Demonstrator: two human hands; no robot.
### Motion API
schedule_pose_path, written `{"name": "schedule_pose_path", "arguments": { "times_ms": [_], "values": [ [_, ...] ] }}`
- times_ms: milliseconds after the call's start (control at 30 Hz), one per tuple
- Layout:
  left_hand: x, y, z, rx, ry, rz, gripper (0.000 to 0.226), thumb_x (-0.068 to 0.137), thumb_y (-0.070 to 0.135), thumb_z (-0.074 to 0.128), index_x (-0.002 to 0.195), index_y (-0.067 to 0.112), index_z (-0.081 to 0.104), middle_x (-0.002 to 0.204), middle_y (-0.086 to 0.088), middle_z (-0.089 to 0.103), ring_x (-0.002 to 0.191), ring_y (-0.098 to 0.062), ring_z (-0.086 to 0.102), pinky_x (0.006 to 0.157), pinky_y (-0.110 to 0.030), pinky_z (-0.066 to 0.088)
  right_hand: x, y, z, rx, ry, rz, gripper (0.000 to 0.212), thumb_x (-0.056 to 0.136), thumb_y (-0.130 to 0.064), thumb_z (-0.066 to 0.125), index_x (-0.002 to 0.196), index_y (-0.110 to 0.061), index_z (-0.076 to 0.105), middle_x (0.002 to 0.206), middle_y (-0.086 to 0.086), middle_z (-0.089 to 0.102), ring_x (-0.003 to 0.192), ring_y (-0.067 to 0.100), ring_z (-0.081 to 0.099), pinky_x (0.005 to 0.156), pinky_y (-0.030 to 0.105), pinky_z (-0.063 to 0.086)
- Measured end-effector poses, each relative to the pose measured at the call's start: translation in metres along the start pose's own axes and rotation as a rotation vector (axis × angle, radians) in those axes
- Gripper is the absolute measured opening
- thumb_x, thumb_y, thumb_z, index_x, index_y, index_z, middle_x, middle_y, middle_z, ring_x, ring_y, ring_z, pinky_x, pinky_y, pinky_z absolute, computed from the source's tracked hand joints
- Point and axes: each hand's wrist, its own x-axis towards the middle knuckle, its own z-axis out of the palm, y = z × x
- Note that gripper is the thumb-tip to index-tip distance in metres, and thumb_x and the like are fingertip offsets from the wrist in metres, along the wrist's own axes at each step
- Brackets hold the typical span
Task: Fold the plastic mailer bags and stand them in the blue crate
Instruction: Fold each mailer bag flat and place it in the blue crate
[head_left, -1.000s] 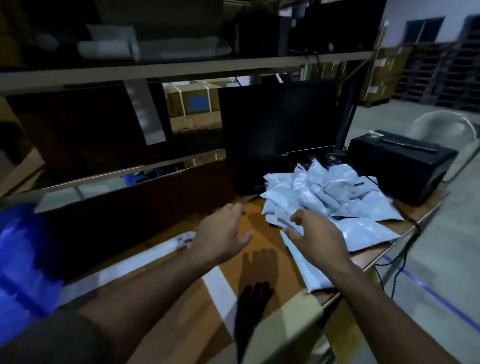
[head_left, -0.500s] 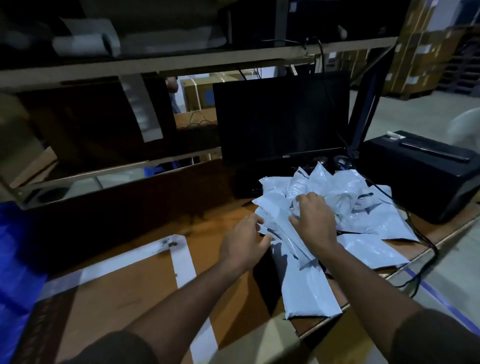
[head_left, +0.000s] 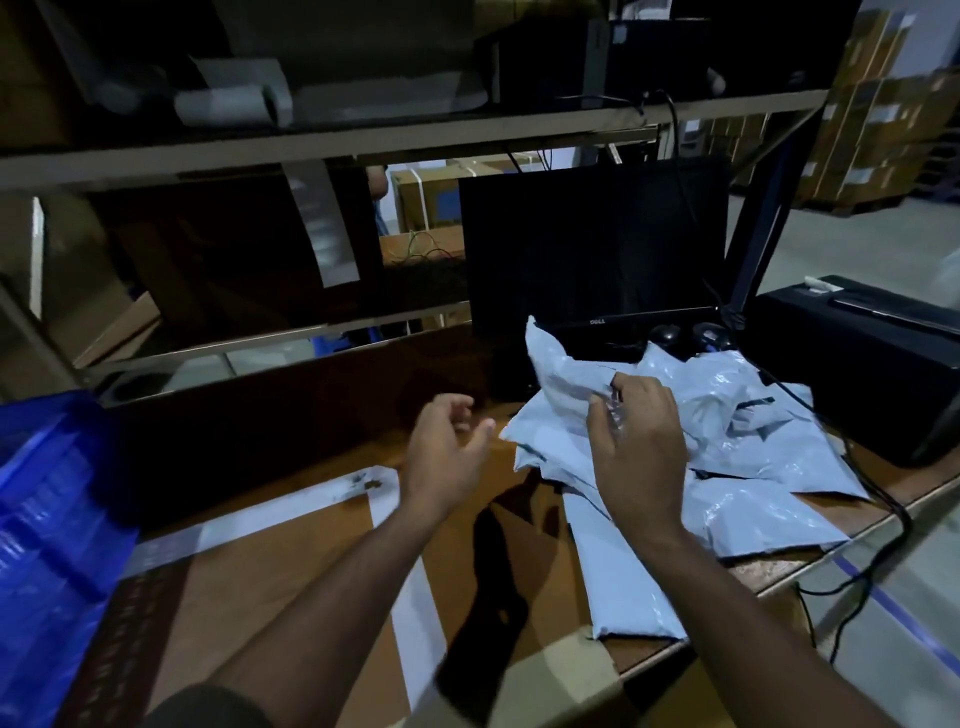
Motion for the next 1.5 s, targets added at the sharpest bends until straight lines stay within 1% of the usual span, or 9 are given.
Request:
{"name": "schedule_pose_path", "arguments": {
  "times_ms": [167, 300, 400, 600, 833, 1000, 1133, 1367, 1500],
  "values": [
    [-0.001, -0.050, -0.056, -0.188, 0.076, -0.226, 0.054, 0.100, 0.041, 0.059, 0.148, 0.021, 0.043, 0.142, 0.001, 0.053, 0.121, -0.013, 0.055, 0.095, -0.047, 0.057, -0.024, -0.030, -0.001, 0.370, -0.213, 0.288, 0.016, 0.103, -0.020, 0.055, 0.115, -0.010, 0.058, 0.095, 0.002, 0.052, 0.087, 0.014, 0.052, 0.073, 0.028, 0.041],
    [-0.024, -0.077, -0.083, -0.291, -0.027, -0.381, 0.067, 0.100, 0.051, 0.054, 0.156, 0.020, 0.034, 0.145, 0.007, 0.047, 0.134, -0.019, 0.048, 0.105, -0.038, 0.045, -0.047, -0.045, 0.010, 0.540, -0.395, 0.445, 0.017, 0.105, -0.027, 0.049, 0.102, -0.013, 0.058, 0.087, 0.001, 0.055, 0.076, 0.015, 0.052, 0.072, 0.035, 0.044],
    [-0.047, -0.091, -0.098, -0.421, -0.059, -0.439, 0.069, 0.089, 0.065, 0.052, 0.144, 0.024, 0.050, 0.138, 0.005, 0.061, 0.123, -0.018, 0.060, 0.096, -0.034, 0.052, -0.057, -0.058, 0.021, 0.727, -0.460, 0.643, 0.018, 0.105, -0.019, 0.050, 0.091, -0.018, 0.062, 0.080, 0.002, 0.064, 0.070, 0.018, 0.062, 0.062, 0.036, 0.049],
    [-0.099, -0.110, -0.138, -0.513, -0.075, -0.473, 0.038, 0.093, 0.043, 0.067, 0.122, 0.019, 0.067, 0.110, 0.002, 0.077, 0.099, -0.019, 0.074, 0.082, -0.037, 0.061, -0.102, -0.059, 0.048, 0.533, -0.727, 0.740, 0.033, 0.095, -0.046, 0.063, 0.095, -0.014, 0.056, 0.091, 0.013, 0.064, 0.088, 0.033, 0.064, 0.073, 0.042, 0.052],
    [-0.133, -0.140, -0.148, -0.243, 0.007, -0.535, 0.037, 0.080, 0.039, 0.085, 0.108, 0.020, 0.071, 0.095, 0.005, 0.079, 0.085, -0.015, 0.076, 0.077, -0.048, 0.063, -0.136, -0.060, 0.066, 0.285, -0.815, 0.566, 0.065, 0.090, -0.042, 0.072, 0.144, -0.022, 0.041, 0.132, -0.002, 0.053, 0.118, 0.014, 0.049, 0.089, 0.030, 0.042],
    [-0.149, -0.146, -0.152, 0.416, 0.034, -0.377, 0.069, 0.075, 0.074, 0.072, 0.123, 0.026, 0.059, 0.114, 0.010, 0.068, 0.098, -0.013, 0.067, 0.071, -0.031, 0.054, -0.146, -0.059, 0.065, -0.059, -0.845, 0.218, 0.063, 0.095, -0.043, 0.064, 0.148, -0.019, 0.039, 0.146, 0.001, 0.048, 0.134, 0.020, 0.045, 0.104, 0.037, 0.043],
    [-0.147, -0.135, -0.159, 0.845, 0.146, -0.064, 0.051, 0.084, 0.056, 0.072, 0.111, 0.014, 0.065, 0.104, -0.004, 0.061, 0.093, -0.023, 0.060, 0.068, -0.035, 0.054, -0.152, -0.076, 0.059, -0.186, -0.655, -0.138, 0.045, 0.097, -0.032, 0.063, 0.139, -0.021, 0.054, 0.142, 0.001, 0.056, 0.130, 0.019, 0.050, 0.107, 0.038, 0.042],
    [-0.126, -0.119, -0.123, 0.610, -0.511, 0.131, 0.057, 0.109, 0.043, 0.023, 0.162, 0.024, 0.017, 0.169, 0.008, 0.011, 0.154, -0.003, 0.003, 0.123, -0.023, 0.010, -0.194, -0.089, 0.088, -0.328, -0.951, -0.317, 0.047, 0.101, -0.039, 0.032, 0.136, -0.028, 0.061, 0.142, 0.001, 0.059, 0.136, 0.022, 0.051, 0.114, 0.049, 0.022],
    [-0.148, -0.155, -0.113, 0.668, -0.493, 0.190, 0.070, 0.102, 0.055, -0.008, 0.162, 0.025, 0.008, 0.167, 0.011, -0.001, 0.151, 0.002, -0.012, 0.126, -0.029, -0.004, -0.209, -0.082, 0.077, -0.355, -0.979, -0.368, 0.055, 0.107, -0.046, 0.017, 0.151, -0.025, 0.043, 0.157, 0.002, 0.041, 0.147, 0.023, 0.035, 0.116, 0.052, 0.015]
  ]
}}
